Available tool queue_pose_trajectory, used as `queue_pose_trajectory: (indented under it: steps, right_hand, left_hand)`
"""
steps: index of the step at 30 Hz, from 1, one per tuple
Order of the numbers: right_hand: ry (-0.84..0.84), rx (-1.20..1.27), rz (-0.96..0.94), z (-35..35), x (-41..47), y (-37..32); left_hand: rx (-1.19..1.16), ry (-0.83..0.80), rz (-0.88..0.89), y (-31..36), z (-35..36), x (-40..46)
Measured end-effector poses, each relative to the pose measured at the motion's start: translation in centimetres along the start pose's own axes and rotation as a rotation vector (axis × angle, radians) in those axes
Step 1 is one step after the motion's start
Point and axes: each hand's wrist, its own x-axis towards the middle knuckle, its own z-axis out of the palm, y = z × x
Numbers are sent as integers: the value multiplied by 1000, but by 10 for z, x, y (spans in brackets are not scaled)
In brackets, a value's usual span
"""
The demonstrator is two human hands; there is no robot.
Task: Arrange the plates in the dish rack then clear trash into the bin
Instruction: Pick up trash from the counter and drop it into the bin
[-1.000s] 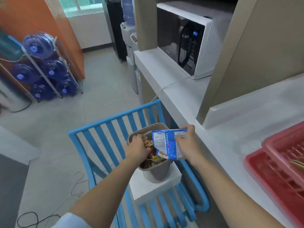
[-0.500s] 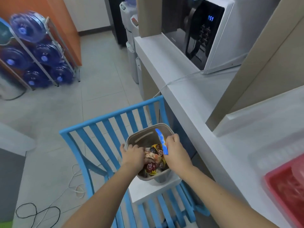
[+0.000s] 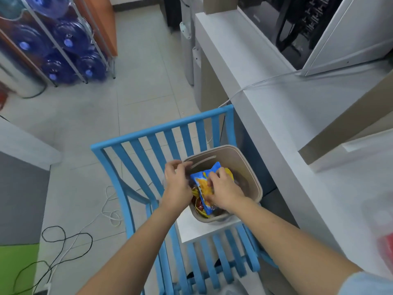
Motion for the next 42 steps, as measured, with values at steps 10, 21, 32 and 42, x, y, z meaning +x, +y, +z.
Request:
queue_pose_trajectory:
  steps: [10,21,32,42]
  right_hand:
    - [-496,-348,10,22,11,1]
    - [-361,-20,61,-4,-14,-7]
    - [89,-30,175,-29,-136,2]
    - [274,34,382,-41,-284,38]
  left_hand:
    - [-73,-100,-236,-16,0,4]
    - [35,-165,-207,-9,-14,3]
    - [374,-307,163,38,-27,-21]
    - [462,-439,590,151,3,-97]
